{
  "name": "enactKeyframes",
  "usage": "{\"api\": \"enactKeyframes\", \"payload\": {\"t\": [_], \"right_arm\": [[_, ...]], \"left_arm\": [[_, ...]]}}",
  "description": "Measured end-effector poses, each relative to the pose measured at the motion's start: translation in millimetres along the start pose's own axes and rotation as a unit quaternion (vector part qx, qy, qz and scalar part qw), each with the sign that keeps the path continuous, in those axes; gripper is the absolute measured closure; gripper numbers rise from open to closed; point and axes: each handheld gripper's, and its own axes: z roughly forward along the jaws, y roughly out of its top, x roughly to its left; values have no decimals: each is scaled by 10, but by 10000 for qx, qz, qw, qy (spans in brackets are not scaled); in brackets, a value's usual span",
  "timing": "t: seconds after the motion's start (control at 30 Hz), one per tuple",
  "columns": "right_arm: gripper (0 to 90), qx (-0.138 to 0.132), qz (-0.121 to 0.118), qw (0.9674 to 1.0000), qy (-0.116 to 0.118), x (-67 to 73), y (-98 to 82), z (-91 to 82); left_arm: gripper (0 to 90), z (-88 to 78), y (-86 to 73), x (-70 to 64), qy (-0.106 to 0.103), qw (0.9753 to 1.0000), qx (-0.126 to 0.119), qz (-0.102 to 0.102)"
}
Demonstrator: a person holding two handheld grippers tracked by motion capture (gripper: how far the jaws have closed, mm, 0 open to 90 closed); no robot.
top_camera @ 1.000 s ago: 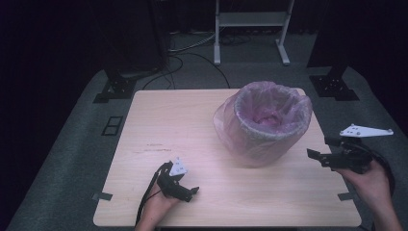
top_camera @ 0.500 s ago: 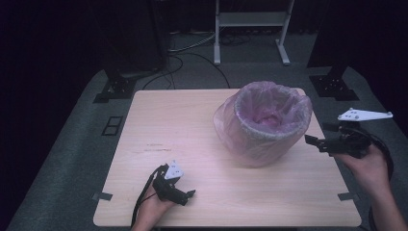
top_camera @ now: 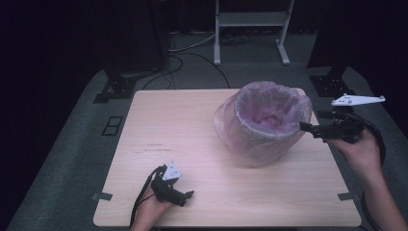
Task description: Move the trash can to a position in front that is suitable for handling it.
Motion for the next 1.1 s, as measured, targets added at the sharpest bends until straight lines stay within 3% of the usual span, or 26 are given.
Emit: {"api": "enactKeyframes", "payload": {"t": [0.37,0.47,0.7,0.87,1.0,1.1], "right_arm": [[142,158,92,9998,21,-59,116,251],[168,329,127,9994,18,-79,98,353],[219,380,251,9989,89,-93,73,400],[289,439,323,9985,28,-90,88,394],[389,455,438,9978,193,-101,84,399],[470,604,236,9978,151,-48,67,442]], "left_arm": [[0,2,-1,-1,3,10000,-12,-5],[0,2,-1,0,2,10000,-12,-3],[0,1,-1,1,6,10000,-9,6],[0,1,-1,1,6,10000,-10,5],[0,1,0,1,5,10000,-6,7],[0,1,0,1,5,10000,-5,6]]}}
